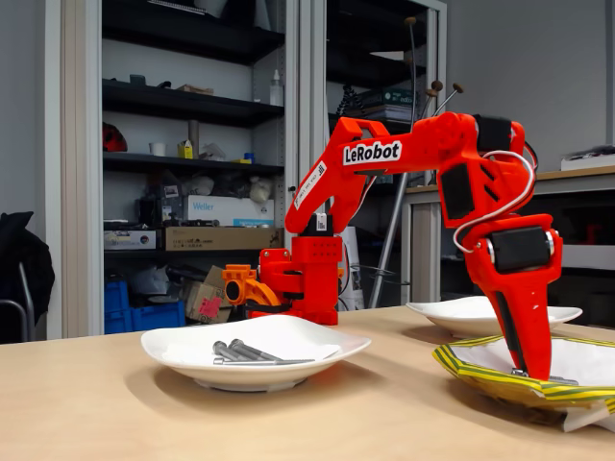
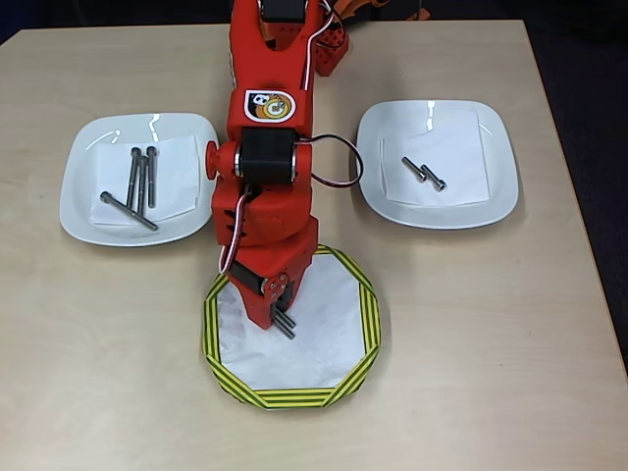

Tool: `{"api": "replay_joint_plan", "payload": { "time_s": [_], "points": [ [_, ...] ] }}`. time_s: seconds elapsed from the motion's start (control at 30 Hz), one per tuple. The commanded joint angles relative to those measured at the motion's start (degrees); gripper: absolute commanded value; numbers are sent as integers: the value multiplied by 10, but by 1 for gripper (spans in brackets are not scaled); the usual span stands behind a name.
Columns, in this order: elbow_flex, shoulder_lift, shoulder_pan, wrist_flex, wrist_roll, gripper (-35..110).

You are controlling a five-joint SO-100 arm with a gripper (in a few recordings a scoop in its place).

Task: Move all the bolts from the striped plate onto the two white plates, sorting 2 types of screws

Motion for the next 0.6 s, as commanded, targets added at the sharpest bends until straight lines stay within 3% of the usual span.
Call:
{"api": "replay_joint_plan", "payload": {
  "time_s": [0.0, 0.57],
  "points": [
    [-11, 1, -3, 10, 28, 0],
    [-123, -21, -25, 57, 91, 2]
  ]
}}
